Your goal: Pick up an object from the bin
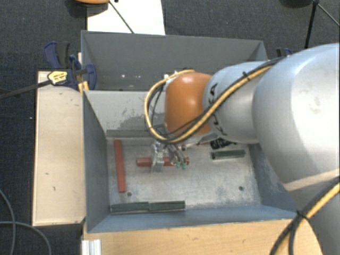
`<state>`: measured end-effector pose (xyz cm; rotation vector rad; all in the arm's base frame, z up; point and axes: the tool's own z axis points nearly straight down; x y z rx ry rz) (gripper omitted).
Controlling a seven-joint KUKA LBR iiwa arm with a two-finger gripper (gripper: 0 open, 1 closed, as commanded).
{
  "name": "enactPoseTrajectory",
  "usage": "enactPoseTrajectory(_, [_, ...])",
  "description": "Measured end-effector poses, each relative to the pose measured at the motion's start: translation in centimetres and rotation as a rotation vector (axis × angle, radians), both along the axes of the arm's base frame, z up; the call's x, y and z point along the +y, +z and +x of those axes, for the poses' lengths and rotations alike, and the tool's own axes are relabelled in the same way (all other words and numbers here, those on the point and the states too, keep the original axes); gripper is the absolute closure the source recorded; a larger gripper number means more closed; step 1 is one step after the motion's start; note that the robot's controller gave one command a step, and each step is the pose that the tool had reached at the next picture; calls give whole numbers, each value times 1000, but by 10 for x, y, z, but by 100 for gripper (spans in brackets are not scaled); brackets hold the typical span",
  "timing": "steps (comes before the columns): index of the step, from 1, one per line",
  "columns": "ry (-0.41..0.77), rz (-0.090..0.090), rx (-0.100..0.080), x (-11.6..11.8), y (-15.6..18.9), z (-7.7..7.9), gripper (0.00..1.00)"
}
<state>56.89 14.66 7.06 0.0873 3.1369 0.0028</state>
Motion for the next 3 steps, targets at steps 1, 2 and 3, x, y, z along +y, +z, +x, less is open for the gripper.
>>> enactPoseTrajectory(1, [-1, 0, 0, 0, 0, 0, 100])
enactPoseTrajectory(2, [-14, 1, -8, -26, 195, 9, 100])
enactPoseTrajectory(3, [-13, 0, -5, -25, 192, 9, 100])
